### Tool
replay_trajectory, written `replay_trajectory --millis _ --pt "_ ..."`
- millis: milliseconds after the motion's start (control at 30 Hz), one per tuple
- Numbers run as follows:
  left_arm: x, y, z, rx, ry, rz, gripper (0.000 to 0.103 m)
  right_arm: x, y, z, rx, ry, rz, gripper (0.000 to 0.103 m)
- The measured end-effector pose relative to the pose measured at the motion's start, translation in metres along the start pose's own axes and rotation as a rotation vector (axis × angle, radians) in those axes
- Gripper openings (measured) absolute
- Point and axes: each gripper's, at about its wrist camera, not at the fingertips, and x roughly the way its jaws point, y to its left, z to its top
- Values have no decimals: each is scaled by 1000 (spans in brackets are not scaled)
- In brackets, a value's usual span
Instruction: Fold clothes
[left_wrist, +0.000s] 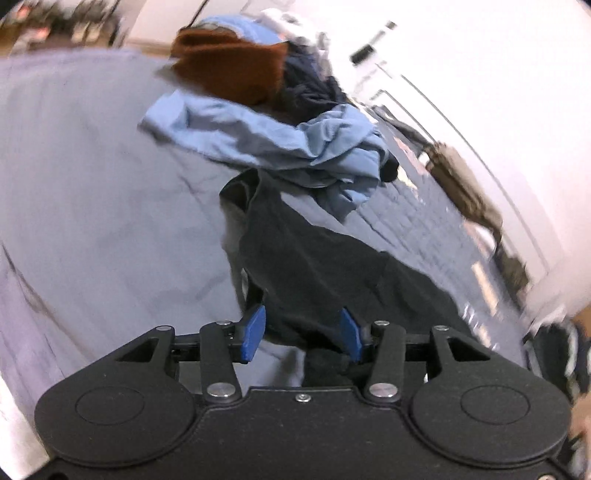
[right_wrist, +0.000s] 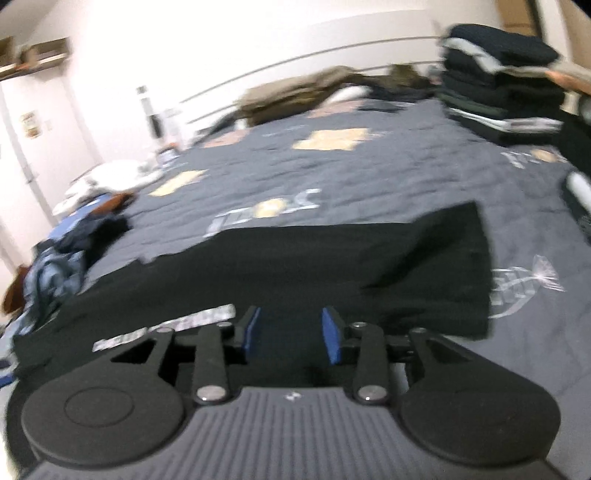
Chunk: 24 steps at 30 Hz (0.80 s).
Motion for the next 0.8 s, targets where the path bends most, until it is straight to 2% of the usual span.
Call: replay_trajectory --millis 100,233,433,500,600,733,800 --pt "4 5 -1 -71 9 -11 46 2 30 -5 -35 17 73 42" --pt "5 3 -4 -60 7 0 46 6 70 -11 -91 41 167 48" --pt "4 8 -5 -86 -6 34 47 3 115 -20 -114 77 345 50" --pt "3 10 -7 -100 -5 49 50 -1 126 -23 -120 82 388 50" --pt "1 18 -13 -179 5 41 53 -4 141 -26 -140 91 414 50" --pt "0 20 -12 -196 -17 41 53 -4 159 -26 -150 108 443 51" --pt "0 24 -11 -235 -32 35 53 -3 172 -25 -158 114 457 51"
